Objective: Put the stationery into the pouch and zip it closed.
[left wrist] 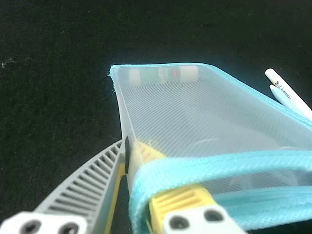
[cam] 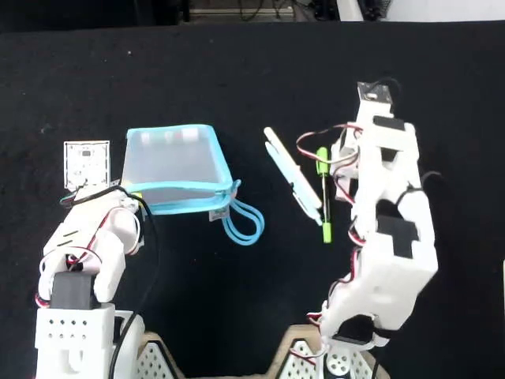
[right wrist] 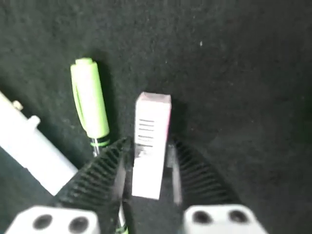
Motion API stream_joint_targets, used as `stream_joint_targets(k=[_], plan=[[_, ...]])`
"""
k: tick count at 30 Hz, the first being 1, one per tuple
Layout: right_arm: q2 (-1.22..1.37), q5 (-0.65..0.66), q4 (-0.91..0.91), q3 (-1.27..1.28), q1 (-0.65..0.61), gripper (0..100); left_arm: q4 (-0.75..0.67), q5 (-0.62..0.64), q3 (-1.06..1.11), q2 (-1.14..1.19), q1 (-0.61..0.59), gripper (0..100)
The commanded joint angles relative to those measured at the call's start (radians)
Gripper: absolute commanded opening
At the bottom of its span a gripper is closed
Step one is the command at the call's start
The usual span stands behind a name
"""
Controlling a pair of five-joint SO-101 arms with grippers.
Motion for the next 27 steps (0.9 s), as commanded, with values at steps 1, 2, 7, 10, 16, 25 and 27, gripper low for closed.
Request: stream_joint_targets(k=[1,2,7,10,16,25,27], plan=[[-0.012,-0.008,0.063,-0.094,0.005,16.2,-0.028,0.008,-0.013,-0.011,0.01,3],[-0.016,-0.011,0.066,-0.094,0.014,15.1,-0.028,0.008,-0.013,-0.011,0.01,3],[-0.015,-0.021,0.038,-0.094,0.043,13.8,-0.028,0.008,-0.013,-0.011,0.01,3],[-0.015,-0.081,0.009,-0.097,0.028,13.8,-0.028,0.008,-0.013,-0.011,0.01,3],[-0.004,-0.124,-0.043,-0.087,-0.008,13.8,-0.032,0.008,-0.001,-0.011,0.01,3],[0.104,-0.118,-0.106,-0.117,-0.006,13.4,-0.072,0.008,0.025,-0.011,0.01,3],[0.107,-0.118,-0.104,-0.122,0.002,11.1,-0.072,0.008,0.025,-0.011,0.01,3]])
